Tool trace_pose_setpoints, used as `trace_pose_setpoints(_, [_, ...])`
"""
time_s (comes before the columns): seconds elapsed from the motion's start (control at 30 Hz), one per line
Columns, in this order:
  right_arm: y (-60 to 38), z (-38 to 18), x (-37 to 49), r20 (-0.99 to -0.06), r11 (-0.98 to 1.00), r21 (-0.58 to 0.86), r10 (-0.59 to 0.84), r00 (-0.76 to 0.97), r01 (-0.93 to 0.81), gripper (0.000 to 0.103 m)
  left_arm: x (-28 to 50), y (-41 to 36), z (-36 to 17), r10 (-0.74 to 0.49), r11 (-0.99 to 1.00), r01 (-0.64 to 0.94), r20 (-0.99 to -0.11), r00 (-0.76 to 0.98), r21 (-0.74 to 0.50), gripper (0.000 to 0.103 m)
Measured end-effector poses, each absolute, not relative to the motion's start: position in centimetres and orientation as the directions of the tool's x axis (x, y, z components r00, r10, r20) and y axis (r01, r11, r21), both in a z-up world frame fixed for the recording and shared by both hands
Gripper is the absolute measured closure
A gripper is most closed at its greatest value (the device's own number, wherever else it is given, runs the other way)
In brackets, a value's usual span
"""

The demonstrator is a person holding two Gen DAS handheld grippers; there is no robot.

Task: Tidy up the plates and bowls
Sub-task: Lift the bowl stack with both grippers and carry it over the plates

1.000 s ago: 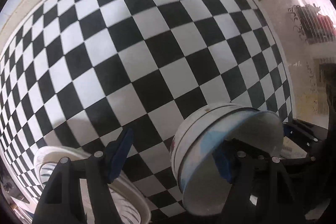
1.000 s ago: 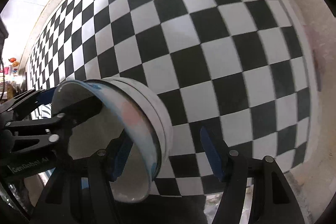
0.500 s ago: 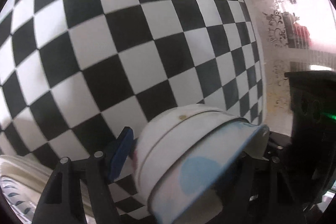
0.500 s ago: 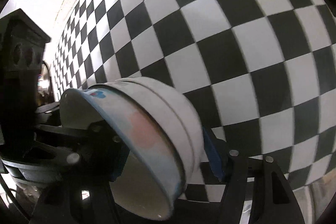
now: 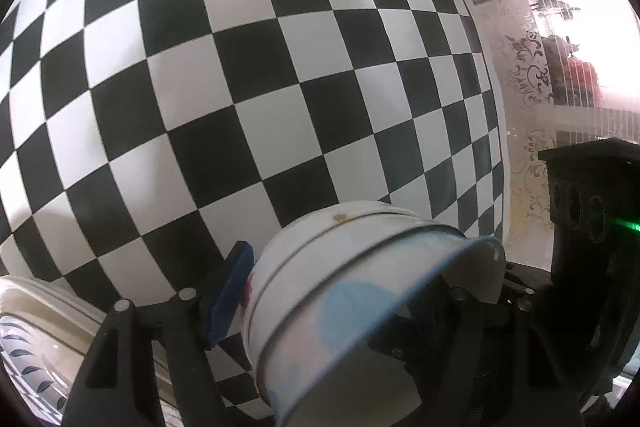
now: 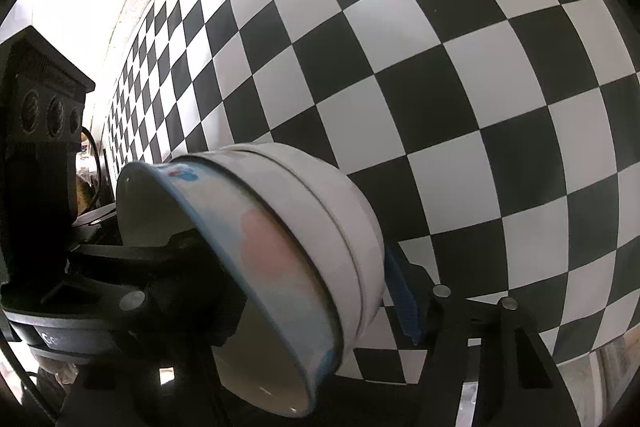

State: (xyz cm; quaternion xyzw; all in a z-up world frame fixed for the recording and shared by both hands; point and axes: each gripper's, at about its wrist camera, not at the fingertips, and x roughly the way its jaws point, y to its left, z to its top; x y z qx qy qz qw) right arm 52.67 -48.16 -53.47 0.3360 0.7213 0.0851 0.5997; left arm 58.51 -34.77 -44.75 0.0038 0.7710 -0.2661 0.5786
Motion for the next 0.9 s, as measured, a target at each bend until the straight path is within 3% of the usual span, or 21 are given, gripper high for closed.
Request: trace_pose_setpoints(0.9, [-42.4,-46.7,56.5,-0.762,0.746,0.609,0.645,-0.064,0.270,0.044,60.1,-29.0,-38.3,-0.295,0.905,0.250,-0.931,-0.214,-0.345,0.034])
